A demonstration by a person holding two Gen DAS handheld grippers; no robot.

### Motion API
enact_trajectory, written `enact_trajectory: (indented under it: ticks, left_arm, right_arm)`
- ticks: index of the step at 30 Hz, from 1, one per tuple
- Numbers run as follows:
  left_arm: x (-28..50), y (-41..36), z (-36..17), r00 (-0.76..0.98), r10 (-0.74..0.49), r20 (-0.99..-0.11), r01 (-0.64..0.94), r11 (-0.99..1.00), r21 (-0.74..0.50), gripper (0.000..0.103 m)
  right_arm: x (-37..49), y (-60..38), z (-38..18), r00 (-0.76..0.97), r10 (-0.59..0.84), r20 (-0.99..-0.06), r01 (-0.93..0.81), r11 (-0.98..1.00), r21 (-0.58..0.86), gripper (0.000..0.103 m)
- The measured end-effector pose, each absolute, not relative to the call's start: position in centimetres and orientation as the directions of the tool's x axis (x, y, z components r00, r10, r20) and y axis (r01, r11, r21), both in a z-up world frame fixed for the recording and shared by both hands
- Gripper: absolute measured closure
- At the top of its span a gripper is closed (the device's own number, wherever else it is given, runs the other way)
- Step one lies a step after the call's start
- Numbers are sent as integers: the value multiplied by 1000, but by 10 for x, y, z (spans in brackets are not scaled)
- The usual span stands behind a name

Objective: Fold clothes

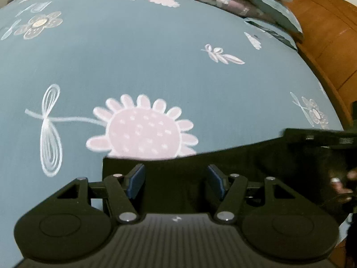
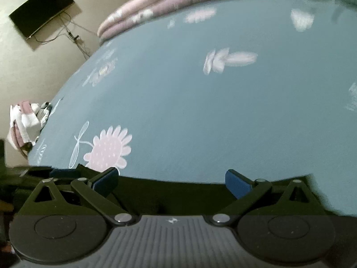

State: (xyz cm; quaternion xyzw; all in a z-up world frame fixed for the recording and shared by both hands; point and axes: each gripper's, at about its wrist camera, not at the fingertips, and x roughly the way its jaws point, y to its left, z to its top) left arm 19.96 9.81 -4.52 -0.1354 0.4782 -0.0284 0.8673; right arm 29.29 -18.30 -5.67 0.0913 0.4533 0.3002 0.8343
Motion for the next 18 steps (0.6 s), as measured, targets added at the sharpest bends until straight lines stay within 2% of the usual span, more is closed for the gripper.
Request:
enact_trajectory:
  ticks: [4, 11, 15, 18]
  left_arm:
    - [209, 84, -39, 557, -187, -809, -18, 971, -236, 41]
    - [216, 53, -36, 550, -261, -793, 108, 964, -242, 40]
    - [220, 42, -37, 530, -274, -802, 141, 962, -236, 39]
    - [218, 39, -38, 522, -271, -809, 143, 963, -230, 39]
  right_arm:
    - [263, -241, -24, 509, 412, -756, -366, 898, 243, 0]
    - [230, -309, -48, 539, 195, -820, -161, 979, 127, 0]
    - [232, -303, -62, 572, 270, -775, -189, 962, 196, 0]
    - [236, -311, -79, 559, 244, -793, -164, 969, 183, 0]
